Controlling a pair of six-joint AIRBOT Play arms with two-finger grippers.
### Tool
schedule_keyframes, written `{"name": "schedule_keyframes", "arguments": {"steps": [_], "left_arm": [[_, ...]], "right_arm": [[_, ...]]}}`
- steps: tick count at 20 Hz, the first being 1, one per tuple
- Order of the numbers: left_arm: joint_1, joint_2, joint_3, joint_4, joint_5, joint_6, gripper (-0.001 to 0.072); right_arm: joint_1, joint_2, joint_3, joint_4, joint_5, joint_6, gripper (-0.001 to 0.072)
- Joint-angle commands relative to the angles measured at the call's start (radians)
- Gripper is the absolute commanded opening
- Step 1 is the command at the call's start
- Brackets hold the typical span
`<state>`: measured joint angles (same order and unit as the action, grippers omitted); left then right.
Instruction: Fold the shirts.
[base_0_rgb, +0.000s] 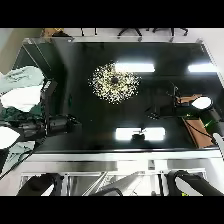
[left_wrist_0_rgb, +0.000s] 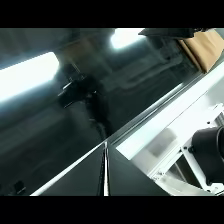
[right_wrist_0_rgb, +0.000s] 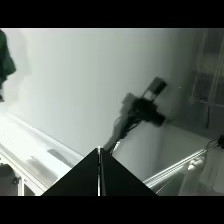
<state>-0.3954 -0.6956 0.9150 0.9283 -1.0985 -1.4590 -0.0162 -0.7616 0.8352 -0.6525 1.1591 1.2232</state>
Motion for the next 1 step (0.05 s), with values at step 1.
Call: {"name": "schedule_keyframes", "arguments": {"steps": [1], "left_arm": [[-0.005,0.008,-0.005,0.005,0.003,-0.009,0.0015]], "right_arm": [[0.005,0.001,-0.002,0.010,0.008,0.000,0.0020]]}}
